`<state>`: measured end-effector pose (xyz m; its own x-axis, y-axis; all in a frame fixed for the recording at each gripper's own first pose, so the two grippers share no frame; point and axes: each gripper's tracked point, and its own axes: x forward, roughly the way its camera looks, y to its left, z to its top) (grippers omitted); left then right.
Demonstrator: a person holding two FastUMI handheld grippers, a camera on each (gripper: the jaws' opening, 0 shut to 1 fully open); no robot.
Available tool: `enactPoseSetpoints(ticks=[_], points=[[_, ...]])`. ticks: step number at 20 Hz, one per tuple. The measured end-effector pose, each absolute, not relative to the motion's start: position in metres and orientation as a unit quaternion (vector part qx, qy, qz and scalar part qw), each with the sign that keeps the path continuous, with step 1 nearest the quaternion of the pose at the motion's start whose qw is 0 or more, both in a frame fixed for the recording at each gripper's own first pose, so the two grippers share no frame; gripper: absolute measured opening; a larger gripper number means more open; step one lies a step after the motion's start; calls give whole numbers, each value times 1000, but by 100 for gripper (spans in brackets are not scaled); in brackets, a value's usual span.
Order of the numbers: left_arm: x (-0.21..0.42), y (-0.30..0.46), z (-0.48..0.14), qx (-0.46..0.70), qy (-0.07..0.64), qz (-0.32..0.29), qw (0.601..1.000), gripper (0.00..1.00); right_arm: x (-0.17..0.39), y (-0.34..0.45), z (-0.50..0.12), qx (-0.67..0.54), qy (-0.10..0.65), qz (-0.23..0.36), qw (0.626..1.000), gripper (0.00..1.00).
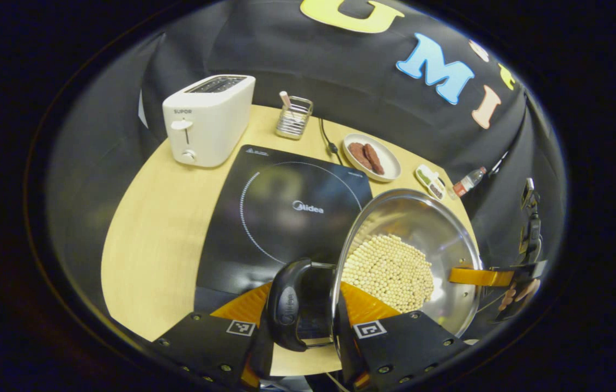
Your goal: First push the handle of the pot to place it horizontally, then grasp the pot with both hands and set it on the induction cooktop.
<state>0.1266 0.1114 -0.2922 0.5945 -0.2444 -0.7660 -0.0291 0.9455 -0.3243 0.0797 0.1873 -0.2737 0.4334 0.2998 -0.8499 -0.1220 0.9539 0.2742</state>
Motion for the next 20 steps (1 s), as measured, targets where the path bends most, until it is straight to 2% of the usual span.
enactPoseSetpoints(ticks=[2, 4, 5, 6, 9, 10, 12, 13, 14, 15, 16, 17, 20], points=[[134, 124, -293, -156, 441, -58, 882, 54, 89, 198, -271, 82, 514, 129, 844, 51], [142, 135, -292, -159, 436, -54, 884, 53, 100, 210, -270, 80, 511, 132, 846, 48], [147, 141, -292, -161, 434, -52, 885, 52, 106, 215, -270, 80, 510, 133, 846, 51], [151, 145, -294, -161, 433, -50, 886, 50, 110, 220, -274, 79, 510, 135, 846, 48], [166, 160, -296, -161, 426, -46, 889, 50, 124, 236, -274, 79, 506, 140, 848, 48], [172, 165, -296, -160, 424, -45, 890, 50, 129, 240, -273, 79, 505, 141, 848, 51], [182, 175, -298, -159, 421, -44, 892, 54, 138, 250, -274, 80, 503, 143, 849, 51], [186, 181, -298, -158, 419, -44, 893, 46, 142, 254, -274, 81, 502, 143, 849, 51], [192, 184, -299, -157, 417, -43, 894, 54, 147, 258, -275, 82, 501, 144, 850, 48], [196, 189, -300, -157, 417, -43, 895, 50, 151, 263, -275, 83, 500, 144, 850, 48], [200, 193, -302, -155, 416, -42, 895, 50, 156, 267, -276, 85, 499, 144, 850, 51], [206, 198, -303, -153, 415, -42, 896, 53, 159, 272, -278, 87, 499, 144, 850, 48], [218, 210, -310, -151, 415, -40, 896, 47, 168, 283, -284, 91, 500, 144, 849, 51]])
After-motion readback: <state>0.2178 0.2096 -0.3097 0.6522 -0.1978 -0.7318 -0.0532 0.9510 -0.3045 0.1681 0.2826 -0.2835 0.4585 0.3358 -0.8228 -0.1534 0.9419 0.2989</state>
